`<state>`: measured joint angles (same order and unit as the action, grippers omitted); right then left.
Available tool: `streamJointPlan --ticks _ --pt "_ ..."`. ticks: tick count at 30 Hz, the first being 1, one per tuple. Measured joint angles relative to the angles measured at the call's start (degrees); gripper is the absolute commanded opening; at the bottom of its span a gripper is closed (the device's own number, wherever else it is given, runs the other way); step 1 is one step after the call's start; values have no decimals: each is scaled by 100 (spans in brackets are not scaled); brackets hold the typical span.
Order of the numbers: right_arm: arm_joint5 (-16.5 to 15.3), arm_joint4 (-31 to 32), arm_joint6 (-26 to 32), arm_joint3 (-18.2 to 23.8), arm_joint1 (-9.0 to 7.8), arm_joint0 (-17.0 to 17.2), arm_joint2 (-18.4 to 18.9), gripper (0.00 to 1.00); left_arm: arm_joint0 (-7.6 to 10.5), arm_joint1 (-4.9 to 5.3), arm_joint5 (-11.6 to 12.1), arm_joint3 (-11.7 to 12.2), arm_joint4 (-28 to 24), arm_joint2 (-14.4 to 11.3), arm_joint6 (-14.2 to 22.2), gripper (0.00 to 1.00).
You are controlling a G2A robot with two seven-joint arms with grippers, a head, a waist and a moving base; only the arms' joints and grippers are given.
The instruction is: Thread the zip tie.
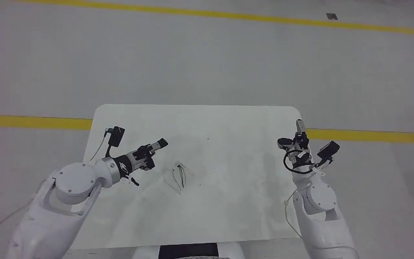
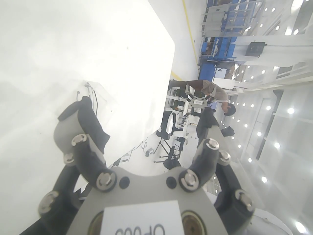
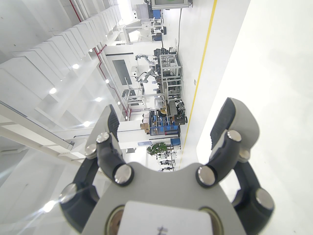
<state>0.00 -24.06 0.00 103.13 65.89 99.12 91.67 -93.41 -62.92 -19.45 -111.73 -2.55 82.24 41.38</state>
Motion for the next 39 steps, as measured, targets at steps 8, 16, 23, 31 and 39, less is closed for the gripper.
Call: streamJointPlan --ticks 8,16,23,31,39 --pt "0 0 0 0 0 0 0 100 431 71 -8 -305 1083 -583 608 100" --pt "0 0 0 0 0 0 0 100 823 61 -3 55 2099 -1202 1465 100" --pt "0 0 0 0 0 0 0 100 816 62 -3 49 2084 -1194 1448 100" --pt "0 0 0 0 0 0 0 100 1349 69 -4 -69 3289 -1833 2260 100" --pt "0 0 0 0 0 0 0 100 2003 -189 -3 57 4573 -2414 3402 100"
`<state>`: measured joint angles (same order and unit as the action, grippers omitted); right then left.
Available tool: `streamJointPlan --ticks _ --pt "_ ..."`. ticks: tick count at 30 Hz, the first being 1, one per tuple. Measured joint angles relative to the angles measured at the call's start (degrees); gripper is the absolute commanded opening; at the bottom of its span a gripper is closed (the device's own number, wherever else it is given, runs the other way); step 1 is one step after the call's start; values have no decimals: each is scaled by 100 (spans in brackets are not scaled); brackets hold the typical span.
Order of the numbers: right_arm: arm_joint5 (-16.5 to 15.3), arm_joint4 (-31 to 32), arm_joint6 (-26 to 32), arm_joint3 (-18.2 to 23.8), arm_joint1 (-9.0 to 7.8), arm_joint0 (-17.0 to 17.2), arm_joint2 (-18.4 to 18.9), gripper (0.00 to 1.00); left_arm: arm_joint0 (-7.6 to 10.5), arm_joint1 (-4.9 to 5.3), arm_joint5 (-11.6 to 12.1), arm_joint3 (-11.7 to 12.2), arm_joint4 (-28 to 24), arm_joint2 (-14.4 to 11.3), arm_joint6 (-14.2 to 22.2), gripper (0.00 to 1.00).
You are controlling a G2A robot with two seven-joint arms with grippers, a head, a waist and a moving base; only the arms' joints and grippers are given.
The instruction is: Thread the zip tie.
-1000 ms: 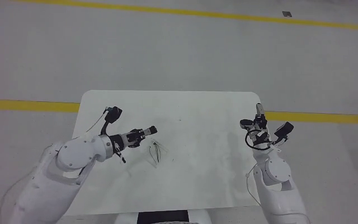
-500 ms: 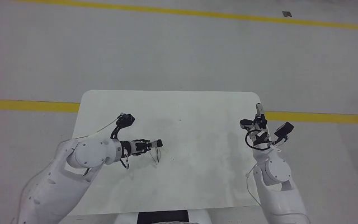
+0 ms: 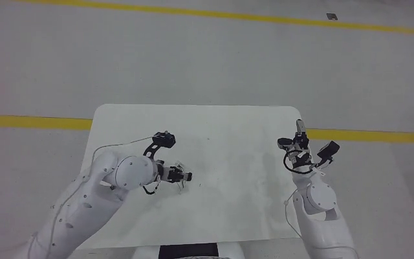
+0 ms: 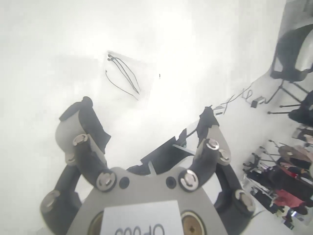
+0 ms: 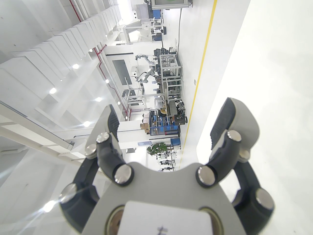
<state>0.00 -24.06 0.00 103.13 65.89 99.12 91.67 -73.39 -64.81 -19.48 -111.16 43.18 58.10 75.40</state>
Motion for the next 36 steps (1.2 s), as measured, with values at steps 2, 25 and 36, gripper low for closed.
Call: streamJointPlan --ticks 2,25,36 --pt "0 0 0 0 0 0 0 100 124 -92 0 45 218 -134 252 100" --pt "0 0 0 0 0 0 0 100 506 -249 -1 453 1409 -948 425 100" --pt "0 0 0 0 0 0 0 100 952 -359 0 1014 1108 -1381 424 100"
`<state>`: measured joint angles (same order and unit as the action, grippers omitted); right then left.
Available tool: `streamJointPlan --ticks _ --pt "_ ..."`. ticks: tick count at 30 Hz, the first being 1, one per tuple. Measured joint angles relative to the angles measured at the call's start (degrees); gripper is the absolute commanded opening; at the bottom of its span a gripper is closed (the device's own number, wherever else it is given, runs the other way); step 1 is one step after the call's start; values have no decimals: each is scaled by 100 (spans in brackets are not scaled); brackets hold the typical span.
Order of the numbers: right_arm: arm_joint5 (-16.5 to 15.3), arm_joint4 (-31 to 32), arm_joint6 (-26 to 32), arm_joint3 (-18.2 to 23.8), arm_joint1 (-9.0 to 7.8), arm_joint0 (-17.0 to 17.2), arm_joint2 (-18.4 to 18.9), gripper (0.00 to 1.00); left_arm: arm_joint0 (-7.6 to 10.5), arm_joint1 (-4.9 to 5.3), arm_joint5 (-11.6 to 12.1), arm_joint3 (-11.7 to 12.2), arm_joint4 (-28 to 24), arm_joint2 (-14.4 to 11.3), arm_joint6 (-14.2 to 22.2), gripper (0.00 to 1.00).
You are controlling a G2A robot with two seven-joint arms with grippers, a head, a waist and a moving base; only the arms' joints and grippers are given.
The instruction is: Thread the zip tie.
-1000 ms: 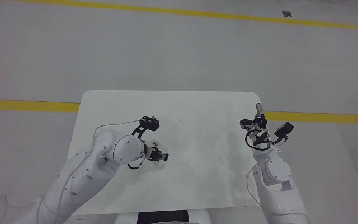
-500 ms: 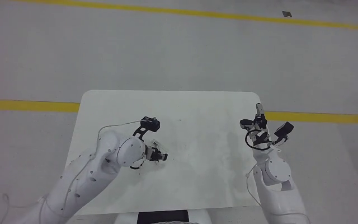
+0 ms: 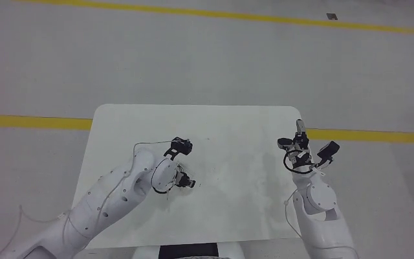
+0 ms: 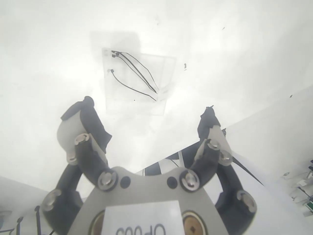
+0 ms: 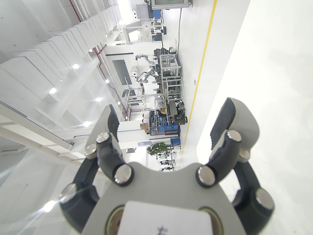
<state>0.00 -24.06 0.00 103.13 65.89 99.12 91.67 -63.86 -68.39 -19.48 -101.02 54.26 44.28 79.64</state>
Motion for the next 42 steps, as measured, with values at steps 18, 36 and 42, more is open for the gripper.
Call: streamJointPlan --ticks 18,36,42 --pt "0 0 0 0 0 0 0 100 -217 9 0 -123 254 141 0 100" --pt "0 0 0 0 0 0 0 100 -510 -14 0 -371 613 364 -60 37" --pt "0 0 0 0 0 0 0 100 -560 -56 0 -382 691 399 -29 20"
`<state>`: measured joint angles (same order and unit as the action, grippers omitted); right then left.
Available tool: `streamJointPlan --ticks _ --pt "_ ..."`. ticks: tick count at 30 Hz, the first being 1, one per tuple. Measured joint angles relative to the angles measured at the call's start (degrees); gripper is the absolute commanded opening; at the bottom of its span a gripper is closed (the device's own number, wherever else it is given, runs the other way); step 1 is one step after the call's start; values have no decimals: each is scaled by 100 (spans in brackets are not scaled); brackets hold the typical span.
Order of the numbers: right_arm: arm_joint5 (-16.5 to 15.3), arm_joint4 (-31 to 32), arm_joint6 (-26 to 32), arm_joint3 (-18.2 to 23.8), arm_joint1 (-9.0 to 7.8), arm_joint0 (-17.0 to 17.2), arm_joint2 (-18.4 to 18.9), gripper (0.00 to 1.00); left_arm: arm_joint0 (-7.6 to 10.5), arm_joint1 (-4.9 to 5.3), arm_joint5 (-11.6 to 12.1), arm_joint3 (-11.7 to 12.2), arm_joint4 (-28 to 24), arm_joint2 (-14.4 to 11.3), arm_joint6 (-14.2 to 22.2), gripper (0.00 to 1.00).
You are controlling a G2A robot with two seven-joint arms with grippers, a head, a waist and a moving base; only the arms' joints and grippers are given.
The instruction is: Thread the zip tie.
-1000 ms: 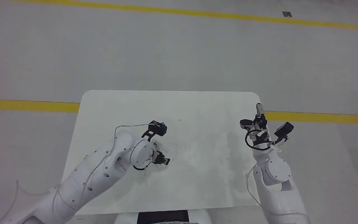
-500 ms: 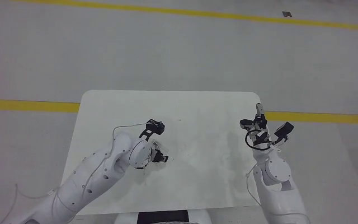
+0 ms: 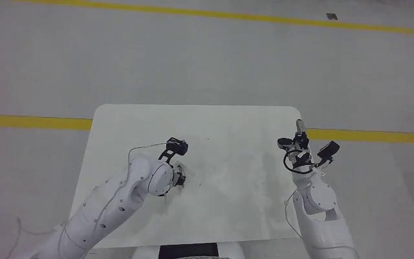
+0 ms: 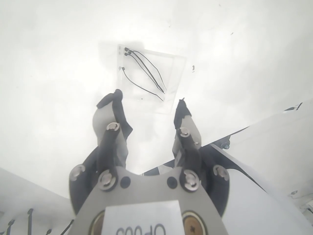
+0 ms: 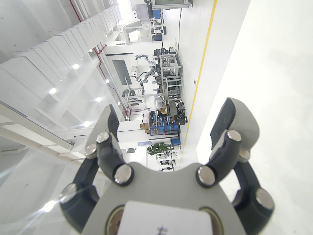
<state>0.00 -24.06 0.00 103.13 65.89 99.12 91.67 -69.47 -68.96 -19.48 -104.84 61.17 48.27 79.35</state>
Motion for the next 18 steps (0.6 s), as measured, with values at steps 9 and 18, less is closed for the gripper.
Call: streamJointPlan --ticks 9,18 --pt "0 0 0 0 0 0 0 100 196 -104 0 455 -251 -135 -63 18" --pt "0 0 0 0 0 0 0 100 501 -200 0 1033 -470 -269 -225 17"
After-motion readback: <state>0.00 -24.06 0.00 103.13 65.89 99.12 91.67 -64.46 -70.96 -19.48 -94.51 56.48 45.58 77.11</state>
